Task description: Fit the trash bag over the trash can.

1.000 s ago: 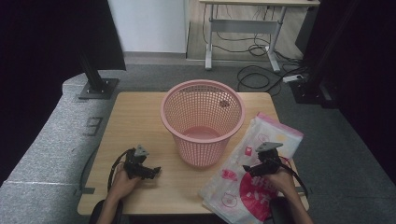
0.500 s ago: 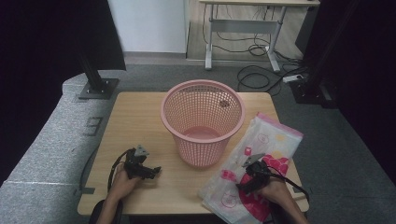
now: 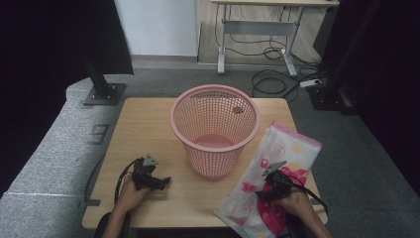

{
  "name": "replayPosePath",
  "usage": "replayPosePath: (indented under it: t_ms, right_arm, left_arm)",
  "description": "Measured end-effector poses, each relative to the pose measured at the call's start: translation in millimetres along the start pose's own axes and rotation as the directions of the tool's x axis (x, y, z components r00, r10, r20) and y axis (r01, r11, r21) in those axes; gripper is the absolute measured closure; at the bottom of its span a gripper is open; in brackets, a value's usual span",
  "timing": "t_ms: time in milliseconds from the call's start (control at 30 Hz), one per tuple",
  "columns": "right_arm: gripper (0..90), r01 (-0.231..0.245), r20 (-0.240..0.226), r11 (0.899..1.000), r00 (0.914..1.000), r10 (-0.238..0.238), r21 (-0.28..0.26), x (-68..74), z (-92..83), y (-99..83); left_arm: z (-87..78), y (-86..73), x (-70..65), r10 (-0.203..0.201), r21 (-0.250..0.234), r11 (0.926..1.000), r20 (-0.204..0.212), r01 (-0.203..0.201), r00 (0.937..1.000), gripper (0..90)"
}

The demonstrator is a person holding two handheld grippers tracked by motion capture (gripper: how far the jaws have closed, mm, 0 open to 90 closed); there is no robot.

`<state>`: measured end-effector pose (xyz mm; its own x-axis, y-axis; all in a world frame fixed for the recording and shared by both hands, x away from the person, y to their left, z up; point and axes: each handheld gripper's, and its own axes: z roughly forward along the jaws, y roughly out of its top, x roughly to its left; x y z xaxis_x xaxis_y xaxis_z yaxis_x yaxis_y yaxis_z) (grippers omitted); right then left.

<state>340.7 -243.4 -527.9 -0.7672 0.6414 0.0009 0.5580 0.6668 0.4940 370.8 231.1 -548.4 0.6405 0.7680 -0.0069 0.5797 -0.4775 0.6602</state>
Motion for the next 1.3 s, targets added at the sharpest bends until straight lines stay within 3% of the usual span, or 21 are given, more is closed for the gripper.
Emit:
replayPosePath:
  t_ms: [233,333,500,700,1000,1300]
  right_arm:
    - [78.3,0.008,-0.02,1.0,0.9998,-0.008,0.001,-0.2,-5.0,-0.7]
    - [85.2,0.003,-0.039,1.0,0.9992,-0.003,-0.003,-1.0,-4.8,-1.0]
    - [86.7,-0.024,-0.063,1.0,0.9977,0.024,0.003,-4.2,-4.6,-0.3]
    - [86.8,-0.017,-0.021,1.0,0.9996,0.017,0.008,-11.2,-13.5,6.2]
    - [86.8,-0.092,0.009,0.996,0.9957,0.092,-0.01,-36.7,-36.1,16.5]
    - [86.7,-0.117,0.052,0.993,0.9917,0.117,-0.007,-64.0,-61.9,38.0]
  left_arm:
    - [0.0,0.0,0.0,0.0,0.0,1.0,0.0,0.0,1.0,0.0]
    - [0.0,0.0,0.0,0.0,0.0,1.0,0.0,0.0,1.0,0.0]
    - [0.0,0.1,0.1,0.0,-0.001,1.0,0.0,0.0,1.0,0.0]
    - [0.1,0.2,0.1,0.0,0.0,1.0,0.001,0.0,1.0,0.0]
    - [0.1,0.2,0.1,0.001,0.0,1.0,0.001,-0.001,1.0,0.0]
    - [0.1,0.2,0.1,0.0,-0.001,1.0,0.001,0.0,1.0,0.0]
